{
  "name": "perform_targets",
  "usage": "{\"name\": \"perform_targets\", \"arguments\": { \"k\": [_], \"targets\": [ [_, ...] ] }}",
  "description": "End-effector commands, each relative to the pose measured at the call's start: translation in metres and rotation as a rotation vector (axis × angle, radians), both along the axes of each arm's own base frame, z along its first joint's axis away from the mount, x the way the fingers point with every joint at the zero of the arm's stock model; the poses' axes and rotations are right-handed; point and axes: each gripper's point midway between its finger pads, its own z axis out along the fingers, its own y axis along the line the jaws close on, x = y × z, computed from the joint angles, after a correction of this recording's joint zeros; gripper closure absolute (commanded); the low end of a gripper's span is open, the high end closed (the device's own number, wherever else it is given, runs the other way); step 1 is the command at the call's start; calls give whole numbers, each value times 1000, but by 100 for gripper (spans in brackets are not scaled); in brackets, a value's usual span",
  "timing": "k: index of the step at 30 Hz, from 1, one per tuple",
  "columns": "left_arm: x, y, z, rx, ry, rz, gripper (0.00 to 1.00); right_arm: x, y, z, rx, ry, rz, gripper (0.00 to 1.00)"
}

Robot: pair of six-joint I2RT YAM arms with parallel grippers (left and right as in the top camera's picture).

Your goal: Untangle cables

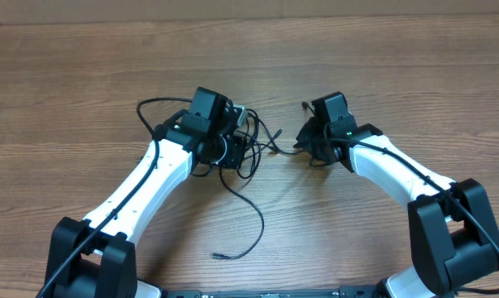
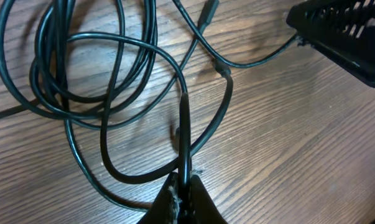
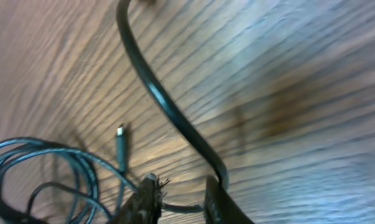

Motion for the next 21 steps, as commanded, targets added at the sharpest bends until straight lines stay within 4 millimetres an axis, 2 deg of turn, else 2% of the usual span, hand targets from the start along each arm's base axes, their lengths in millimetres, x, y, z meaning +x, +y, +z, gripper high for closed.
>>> {"name": "perform_targets", "arguments": {
  "k": [1,9,15,18,21],
  "targets": [
    [-5,-7,4,-25,5,-4,96,1,-18,4,-85,-26,-41,74],
    [-10,-15,4,-35,21,7,96,0,-19,3,-88,-21,-42,74],
    [-4,-17,10,-43,1,6,95,0,-19,3,-89,-21,-42,74],
    [2,-20,21,-52,-21,6,93,0,-19,3,-89,-21,-43,61],
    [17,-17,35,-35,-76,29,93,0,-19,3,-89,-21,-43,59]
  ]
}}
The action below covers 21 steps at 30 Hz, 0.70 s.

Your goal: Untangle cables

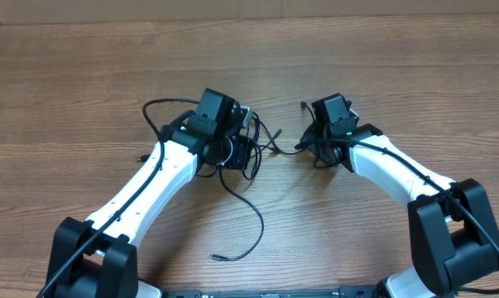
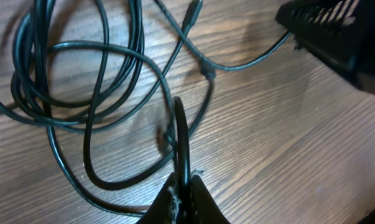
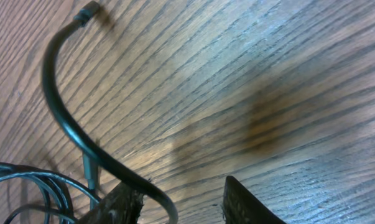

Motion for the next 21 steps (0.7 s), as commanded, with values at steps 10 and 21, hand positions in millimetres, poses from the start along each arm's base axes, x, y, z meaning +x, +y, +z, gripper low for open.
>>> {"name": "perform_targets", "arguments": {
  "k": [10,21],
  "targets": [
    [67,10,67,50,-276,142,54,2,-3,7,-7,-26,-6,54],
    [84,44,54,188,-299,303,51,2,-3,7,-6,-26,-5,50]
  ]
}}
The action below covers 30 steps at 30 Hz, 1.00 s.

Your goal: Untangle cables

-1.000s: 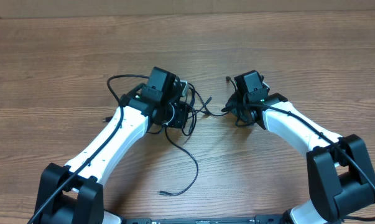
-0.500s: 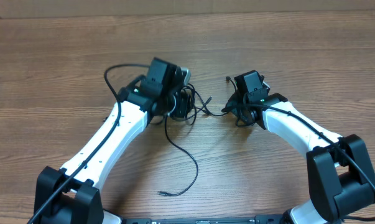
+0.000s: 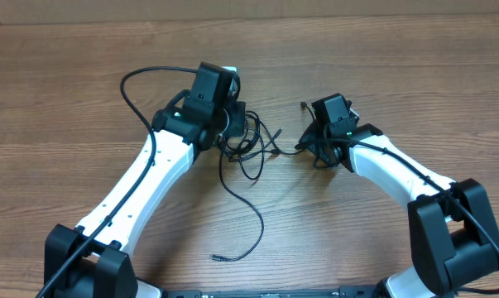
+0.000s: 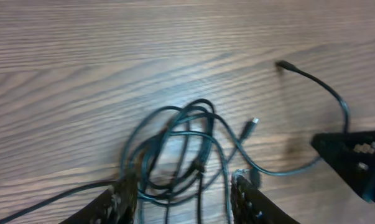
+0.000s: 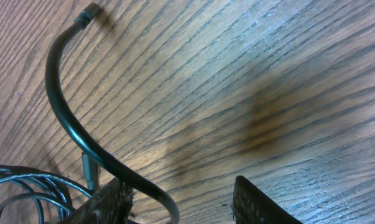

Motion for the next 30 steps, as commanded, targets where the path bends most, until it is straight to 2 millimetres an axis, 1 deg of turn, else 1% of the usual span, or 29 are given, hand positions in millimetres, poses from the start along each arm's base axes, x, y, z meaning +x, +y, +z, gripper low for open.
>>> {"name": "perform_targets", "arguments": {
  "k": [1,4,6,9,12,14,15,17,20,24,27,29,30],
  "targets": [
    [10,14,-7,57,-7,71,52,2,-3,7,-6,-25,-5,50],
    [12,16,-29,92,33,78,54,2,-3,7,-6,-25,-5,50],
    [13,13,-44,108,61,56,59,2,-3,7,-6,-25,-4,49],
    [15,6,-63,126,89,-19,57,2,-3,7,-6,-25,-5,49],
    [17,5,-79,144,109,-37,58,2,-3,7,-6,-25,-5,49],
    [18,2,-85,149,114,-66,65,2,-3,7,-6,-26,-5,49],
    [18,0,-88,145,116,-84,66,2,-3,7,-6,-26,-5,49],
    [20,-7,-91,125,112,-113,66,3,-2,7,-5,-29,-5,49],
    [25,-9,-97,126,105,-113,63,3,-2,7,-5,-29,-5,49],
    [26,-11,-114,128,127,-116,67,3,-2,7,-5,-28,-5,49],
    [25,-11,-131,140,158,-118,75,3,-2,7,-5,-28,-5,49],
    [23,-10,-139,147,176,-118,90,3,-2,7,-5,-28,-5,49],
    [23,-9,-140,148,179,-117,95,3,-2,7,-5,-28,-5,49]
  ]
}}
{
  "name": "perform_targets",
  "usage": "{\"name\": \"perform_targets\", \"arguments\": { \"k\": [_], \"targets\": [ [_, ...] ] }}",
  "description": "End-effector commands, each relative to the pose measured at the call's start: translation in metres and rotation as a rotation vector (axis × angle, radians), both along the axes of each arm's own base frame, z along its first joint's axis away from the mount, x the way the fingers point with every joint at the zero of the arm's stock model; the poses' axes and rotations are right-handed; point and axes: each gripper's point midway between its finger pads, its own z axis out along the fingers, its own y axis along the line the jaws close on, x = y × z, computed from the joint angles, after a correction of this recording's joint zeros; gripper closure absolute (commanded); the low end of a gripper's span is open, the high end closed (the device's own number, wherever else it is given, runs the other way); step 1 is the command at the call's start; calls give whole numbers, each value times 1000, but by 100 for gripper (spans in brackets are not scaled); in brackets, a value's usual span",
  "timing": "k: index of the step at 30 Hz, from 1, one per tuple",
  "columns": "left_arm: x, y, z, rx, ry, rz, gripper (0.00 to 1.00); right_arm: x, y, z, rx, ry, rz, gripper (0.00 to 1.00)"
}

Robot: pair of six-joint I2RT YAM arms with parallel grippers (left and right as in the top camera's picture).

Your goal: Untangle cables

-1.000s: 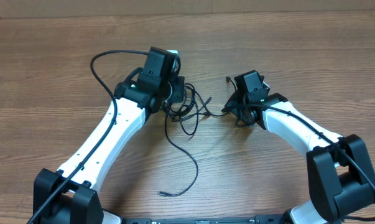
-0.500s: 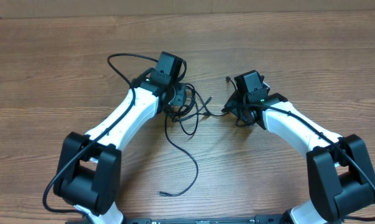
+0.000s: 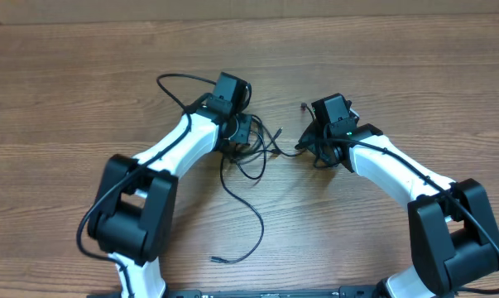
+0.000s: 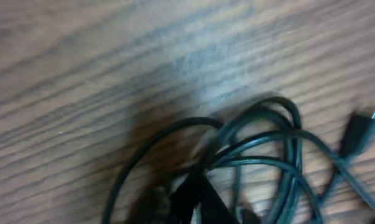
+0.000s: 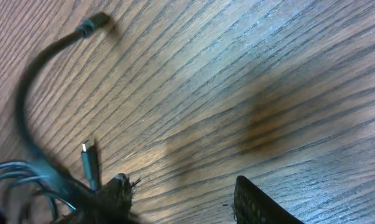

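A tangle of thin black cables (image 3: 247,146) lies at the table's middle. One long strand (image 3: 257,217) trails toward the front and ends in a plug. My left gripper (image 3: 235,132) is down on the tangle's left side. In the blurred left wrist view its fingers (image 4: 196,193) meet on a strand of the cable loops (image 4: 262,146). My right gripper (image 5: 187,194) stands open at the tangle's right edge with bare wood between its fingers. A short cable end (image 5: 95,22) curves away to the left of the right gripper's left finger, beside a loose plug (image 5: 89,163).
The wooden table (image 3: 415,74) stretches around the cables. Both white arms reach in from the front edge, the right arm (image 3: 398,174) and the left arm (image 3: 179,149). The left arm's own wire (image 3: 179,81) arches behind it.
My left gripper was open and raised above the tangle; now it is low on the tangle's left side and shut. The cable that ran between the right gripper's fingers now lies left of them.
At first both grippers held strands, left shut and right closed round a cable. Then the right gripper stood open with the cable still between its fingers. The left then opened above the tangle. Now the left is shut low on the cables, the right open on nothing.
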Motion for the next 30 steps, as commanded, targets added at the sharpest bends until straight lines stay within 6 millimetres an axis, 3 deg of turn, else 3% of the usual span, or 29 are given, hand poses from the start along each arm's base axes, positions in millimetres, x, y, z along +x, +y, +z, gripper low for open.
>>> {"name": "perform_targets", "arguments": {
  "k": [1,6,7,10,13,19,22,26,30],
  "targets": [
    [1,-1,-10,-1,23,-10,96,2,-3,7,-5,-26,-4,49],
    [11,-3,17,-15,-37,-6,96,2,-2,7,-5,-27,-4,48],
    [12,-3,28,-22,-53,-6,96,3,-2,8,-4,-30,-4,46],
    [15,1,60,-20,-114,11,96,3,0,11,-9,-38,50,50],
    [16,13,97,3,-195,43,96,8,15,33,29,-94,221,50],
    [4,40,157,57,-314,110,96,5,50,111,175,-280,443,49],
    [-4,43,168,40,-318,130,96,-4,69,145,264,-372,563,48],
    [-15,45,162,-2,-257,200,96,-27,103,186,467,-476,776,48],
    [-25,38,154,-44,-193,197,96,-36,108,180,519,-411,765,49]
  ]
}}
